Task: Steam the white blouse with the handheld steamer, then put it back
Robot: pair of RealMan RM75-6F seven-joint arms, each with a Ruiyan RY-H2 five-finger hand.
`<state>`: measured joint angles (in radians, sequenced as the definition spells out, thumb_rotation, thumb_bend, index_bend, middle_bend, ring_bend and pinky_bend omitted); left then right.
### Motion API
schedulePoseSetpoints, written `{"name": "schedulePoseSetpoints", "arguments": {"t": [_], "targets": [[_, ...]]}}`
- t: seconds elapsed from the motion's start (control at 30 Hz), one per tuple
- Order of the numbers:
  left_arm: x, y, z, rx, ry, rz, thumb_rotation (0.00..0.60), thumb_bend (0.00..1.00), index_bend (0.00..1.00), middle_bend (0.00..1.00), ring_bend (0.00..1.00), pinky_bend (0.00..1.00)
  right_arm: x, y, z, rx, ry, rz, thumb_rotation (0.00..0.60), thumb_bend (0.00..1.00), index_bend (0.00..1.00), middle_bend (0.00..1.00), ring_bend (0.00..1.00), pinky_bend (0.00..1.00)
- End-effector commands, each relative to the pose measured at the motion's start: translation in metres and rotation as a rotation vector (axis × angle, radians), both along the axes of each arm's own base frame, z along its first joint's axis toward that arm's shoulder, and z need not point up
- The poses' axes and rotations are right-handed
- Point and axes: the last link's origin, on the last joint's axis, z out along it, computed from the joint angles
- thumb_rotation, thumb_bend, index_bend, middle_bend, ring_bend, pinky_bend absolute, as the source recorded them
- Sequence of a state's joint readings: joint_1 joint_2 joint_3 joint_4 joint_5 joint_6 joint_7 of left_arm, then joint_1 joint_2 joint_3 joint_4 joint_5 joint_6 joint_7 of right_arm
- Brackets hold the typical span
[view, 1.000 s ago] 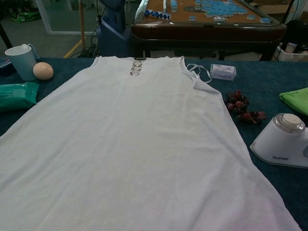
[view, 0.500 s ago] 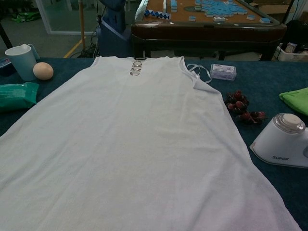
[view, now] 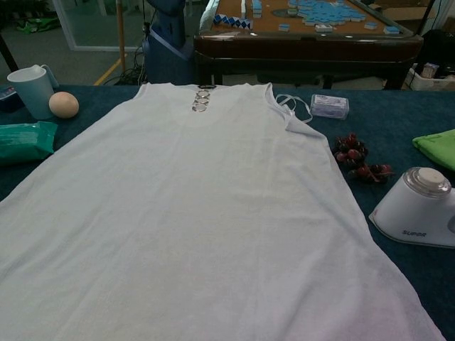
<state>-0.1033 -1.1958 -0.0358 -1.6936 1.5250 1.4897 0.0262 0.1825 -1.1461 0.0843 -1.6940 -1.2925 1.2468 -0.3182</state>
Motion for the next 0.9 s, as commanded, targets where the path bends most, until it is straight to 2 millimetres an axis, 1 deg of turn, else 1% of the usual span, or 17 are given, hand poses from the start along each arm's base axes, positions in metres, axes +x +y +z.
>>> {"name": "schedulePoseSetpoints", "arguments": {"t": [0.03,0.2,0.4,0.7,0.9], "targets": [[0.000,0.000,0.000,0.000,-0.001,-0.001,0.600,0.14,0.08,0.00,0.01,0.00,-0.001,-0.001,-0.007,0.018,0.001,-0.007,0.600,0.17,0.43,0.41,0.31,0.37],[-0.002,-0.001,0.001,0.003,-0.005,-0.004,0.600,0.14,0.08,0.00,0.01,0.00,-0.001,-0.003,-0.017,0.038,0.002,-0.013,0.600,0.17,0.43,0.41,0.31,0.37],[-0.004,-0.001,0.003,0.008,-0.005,0.000,0.600,0.14,0.08,0.00,0.01,0.00,-0.002,-0.006,-0.024,0.042,0.011,-0.015,0.600,0.17,0.43,0.41,0.31,0.37],[-0.006,-0.001,0.003,0.005,-0.009,0.002,0.600,0.14,0.08,0.00,0.01,0.00,-0.002,-0.017,-0.043,0.089,0.003,-0.036,0.600,0.17,0.43,0.41,0.31,0.37],[-0.009,-0.002,0.005,0.011,-0.006,0.011,0.600,0.14,0.08,0.00,0.01,0.00,0.000,-0.022,-0.050,0.111,0.001,-0.037,0.600,0.18,0.45,0.42,0.31,0.37]]}}
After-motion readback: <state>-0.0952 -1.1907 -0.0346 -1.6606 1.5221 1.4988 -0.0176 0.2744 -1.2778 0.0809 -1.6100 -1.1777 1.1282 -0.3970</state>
